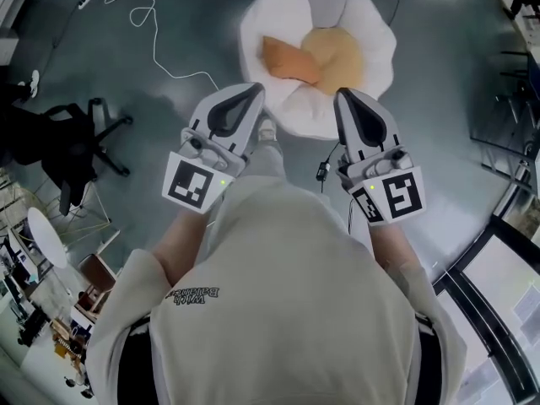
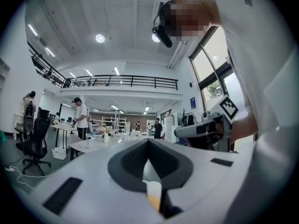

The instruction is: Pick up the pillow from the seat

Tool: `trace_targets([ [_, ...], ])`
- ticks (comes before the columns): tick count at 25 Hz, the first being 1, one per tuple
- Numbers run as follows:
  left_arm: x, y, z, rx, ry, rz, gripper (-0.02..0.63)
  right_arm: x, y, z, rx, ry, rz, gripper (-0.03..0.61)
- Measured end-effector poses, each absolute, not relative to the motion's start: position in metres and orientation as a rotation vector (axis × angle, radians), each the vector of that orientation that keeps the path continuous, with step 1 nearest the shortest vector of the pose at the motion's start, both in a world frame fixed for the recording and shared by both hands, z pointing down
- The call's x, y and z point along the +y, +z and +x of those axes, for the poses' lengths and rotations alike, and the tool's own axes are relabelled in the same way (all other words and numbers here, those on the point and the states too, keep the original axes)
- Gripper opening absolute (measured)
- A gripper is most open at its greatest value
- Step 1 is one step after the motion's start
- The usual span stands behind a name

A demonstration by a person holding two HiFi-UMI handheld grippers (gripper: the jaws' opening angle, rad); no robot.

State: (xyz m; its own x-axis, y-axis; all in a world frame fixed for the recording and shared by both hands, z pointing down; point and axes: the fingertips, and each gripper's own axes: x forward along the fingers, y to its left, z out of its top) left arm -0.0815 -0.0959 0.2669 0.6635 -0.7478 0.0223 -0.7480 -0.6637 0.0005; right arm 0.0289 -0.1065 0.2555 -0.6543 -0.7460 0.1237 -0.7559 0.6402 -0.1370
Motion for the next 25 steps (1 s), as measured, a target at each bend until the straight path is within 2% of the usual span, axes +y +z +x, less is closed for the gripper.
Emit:
trace_targets([
  [11, -0.157, 0.263, -0.117, -1.176, -0.043, 2.833, 0.009, -0.173, 0.227, -0.008, -2.800, 0.197, 1.363, 0.011],
  [25, -0.169, 0.236, -0.080, -1.217, -0.041, 2.842, 0.009, -0.181, 0.215, 0.019, -2.824, 0.158, 1.316, 0.011],
])
